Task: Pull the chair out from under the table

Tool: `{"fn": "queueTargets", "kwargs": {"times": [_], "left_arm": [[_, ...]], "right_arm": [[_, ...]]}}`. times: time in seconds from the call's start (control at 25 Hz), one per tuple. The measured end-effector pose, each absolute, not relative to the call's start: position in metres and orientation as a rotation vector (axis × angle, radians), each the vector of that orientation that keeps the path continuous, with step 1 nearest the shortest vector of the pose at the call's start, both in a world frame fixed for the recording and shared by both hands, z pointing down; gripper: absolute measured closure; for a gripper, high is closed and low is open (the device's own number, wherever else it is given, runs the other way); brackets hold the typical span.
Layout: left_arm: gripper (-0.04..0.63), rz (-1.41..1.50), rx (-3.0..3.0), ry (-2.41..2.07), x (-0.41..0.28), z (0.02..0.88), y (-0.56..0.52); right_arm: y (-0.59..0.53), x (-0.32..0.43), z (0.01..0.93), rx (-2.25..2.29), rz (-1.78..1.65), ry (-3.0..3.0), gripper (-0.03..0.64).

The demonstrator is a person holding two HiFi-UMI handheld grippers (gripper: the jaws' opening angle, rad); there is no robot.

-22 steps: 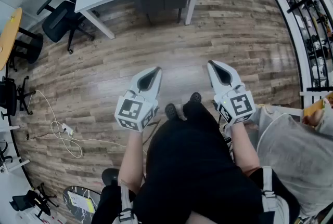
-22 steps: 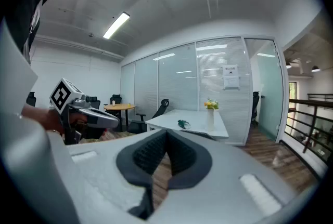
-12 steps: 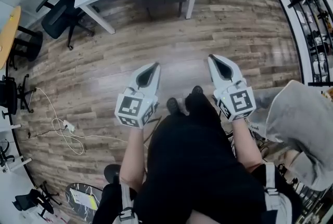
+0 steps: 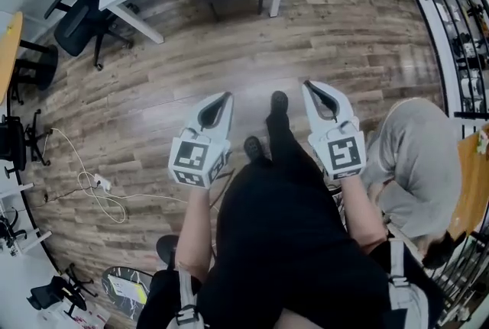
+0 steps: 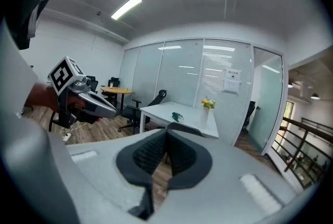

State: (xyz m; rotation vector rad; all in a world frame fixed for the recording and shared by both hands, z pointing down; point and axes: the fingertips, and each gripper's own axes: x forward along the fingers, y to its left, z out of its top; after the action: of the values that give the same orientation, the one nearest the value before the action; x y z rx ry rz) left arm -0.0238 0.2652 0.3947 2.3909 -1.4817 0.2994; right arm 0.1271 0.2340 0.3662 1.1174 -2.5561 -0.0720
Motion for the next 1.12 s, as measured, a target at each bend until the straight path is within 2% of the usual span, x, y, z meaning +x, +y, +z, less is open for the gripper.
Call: {"fn": "queueTargets", "kwargs": {"times": [1.12], "left_arm": [[0.584,0.498,2.356,-1.623,0.03,0.402,0.057]], "right_arm": [[0.018,0.131,0.388,0.937,0.055,-2.65,0.614]]}}
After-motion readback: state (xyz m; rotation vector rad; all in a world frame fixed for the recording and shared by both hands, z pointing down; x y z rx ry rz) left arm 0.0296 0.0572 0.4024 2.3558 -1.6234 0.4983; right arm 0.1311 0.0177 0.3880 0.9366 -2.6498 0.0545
